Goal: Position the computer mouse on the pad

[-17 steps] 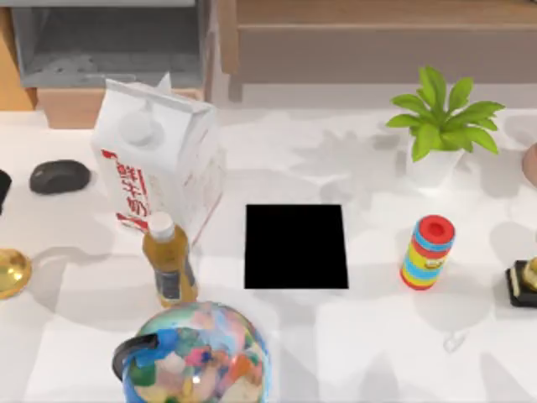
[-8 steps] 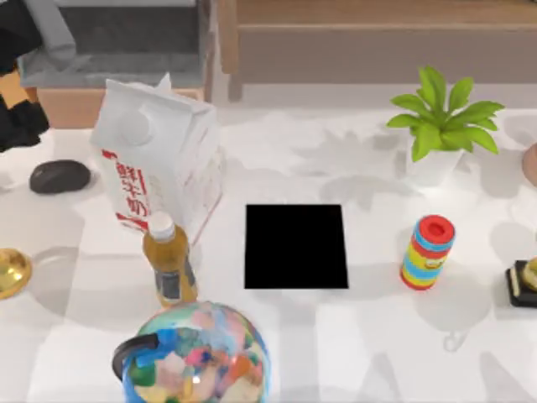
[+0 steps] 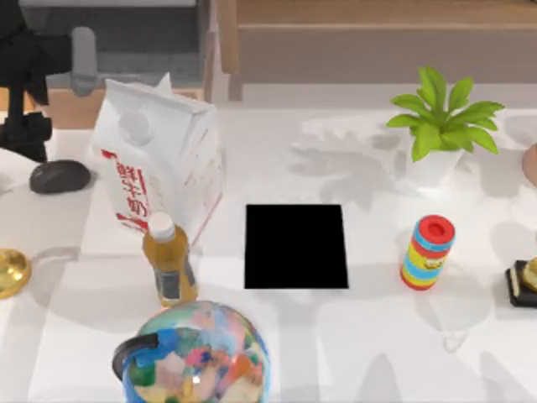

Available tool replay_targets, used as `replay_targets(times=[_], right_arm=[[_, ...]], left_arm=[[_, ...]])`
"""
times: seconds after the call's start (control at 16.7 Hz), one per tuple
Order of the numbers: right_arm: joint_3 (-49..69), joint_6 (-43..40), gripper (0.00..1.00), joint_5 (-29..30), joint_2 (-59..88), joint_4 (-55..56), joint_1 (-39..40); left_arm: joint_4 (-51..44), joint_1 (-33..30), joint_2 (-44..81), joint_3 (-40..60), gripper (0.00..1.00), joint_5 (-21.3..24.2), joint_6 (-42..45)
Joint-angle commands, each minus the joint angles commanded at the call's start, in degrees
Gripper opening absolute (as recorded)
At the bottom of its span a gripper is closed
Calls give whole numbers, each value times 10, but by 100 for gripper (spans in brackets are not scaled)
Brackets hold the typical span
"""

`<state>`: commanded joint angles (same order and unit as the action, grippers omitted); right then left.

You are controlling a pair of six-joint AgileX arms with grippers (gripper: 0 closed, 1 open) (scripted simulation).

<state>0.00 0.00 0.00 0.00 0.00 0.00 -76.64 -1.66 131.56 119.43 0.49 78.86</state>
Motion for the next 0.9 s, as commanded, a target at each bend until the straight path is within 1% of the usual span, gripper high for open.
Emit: replay_targets(times=[0.12, 0.48, 0.66, 0.9], right_arm=[[0, 0, 100, 0, 0, 0, 0], [0, 0, 100, 0, 0, 0, 0], [0, 0, 100, 0, 0, 0, 0], [0, 0, 100, 0, 0, 0, 0]], left_arm=[[-11, 3, 15, 15, 100, -2, 12], [-8, 0, 14, 13, 100, -2, 11], [20, 1, 9, -21, 100, -2, 10], [89, 1, 3, -96, 100, -2, 10]])
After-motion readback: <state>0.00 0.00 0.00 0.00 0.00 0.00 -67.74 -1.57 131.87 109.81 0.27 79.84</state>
